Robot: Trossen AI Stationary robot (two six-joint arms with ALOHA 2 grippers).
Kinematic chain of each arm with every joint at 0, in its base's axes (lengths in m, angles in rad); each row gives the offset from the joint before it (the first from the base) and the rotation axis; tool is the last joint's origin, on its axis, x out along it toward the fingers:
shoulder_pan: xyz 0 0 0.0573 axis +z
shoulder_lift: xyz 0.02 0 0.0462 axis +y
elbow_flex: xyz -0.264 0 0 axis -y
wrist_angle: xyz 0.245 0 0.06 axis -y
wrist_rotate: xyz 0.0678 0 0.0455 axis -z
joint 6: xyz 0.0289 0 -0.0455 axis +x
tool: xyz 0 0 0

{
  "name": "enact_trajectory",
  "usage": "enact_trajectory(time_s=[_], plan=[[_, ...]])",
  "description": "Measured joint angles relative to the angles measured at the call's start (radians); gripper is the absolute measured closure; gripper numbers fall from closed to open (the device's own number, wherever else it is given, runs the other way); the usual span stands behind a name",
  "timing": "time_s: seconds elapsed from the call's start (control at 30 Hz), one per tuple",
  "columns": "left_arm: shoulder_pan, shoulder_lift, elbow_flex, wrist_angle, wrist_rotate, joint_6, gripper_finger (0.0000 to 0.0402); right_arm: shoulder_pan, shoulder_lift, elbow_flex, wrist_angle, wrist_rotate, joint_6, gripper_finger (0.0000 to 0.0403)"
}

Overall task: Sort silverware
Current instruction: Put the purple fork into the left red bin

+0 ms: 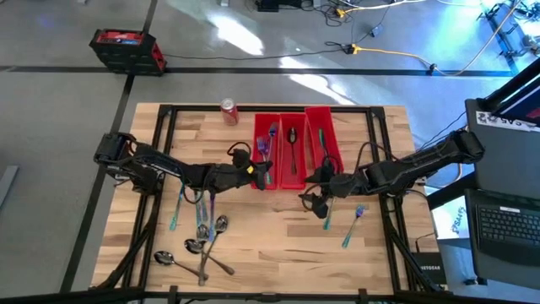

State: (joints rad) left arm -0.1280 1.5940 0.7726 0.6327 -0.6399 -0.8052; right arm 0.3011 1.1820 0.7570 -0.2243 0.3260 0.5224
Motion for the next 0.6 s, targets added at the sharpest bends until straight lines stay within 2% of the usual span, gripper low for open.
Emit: enact_trajectory(time_s=[0.5, 0.6], plan=[[0.0, -0.005, -0.001, -0.029, 0.001, -0.022, 0.0401, 0.0, -0.001, 0.0, 0.022, -0.005, -0.003, 0.0146], [0.002, -0.01, 0.016, -0.132, 0.027, -0.076, 0.0401, 0.0, -0.001, 0.0, 0.034, -0.005, -0.003, 0.0146]])
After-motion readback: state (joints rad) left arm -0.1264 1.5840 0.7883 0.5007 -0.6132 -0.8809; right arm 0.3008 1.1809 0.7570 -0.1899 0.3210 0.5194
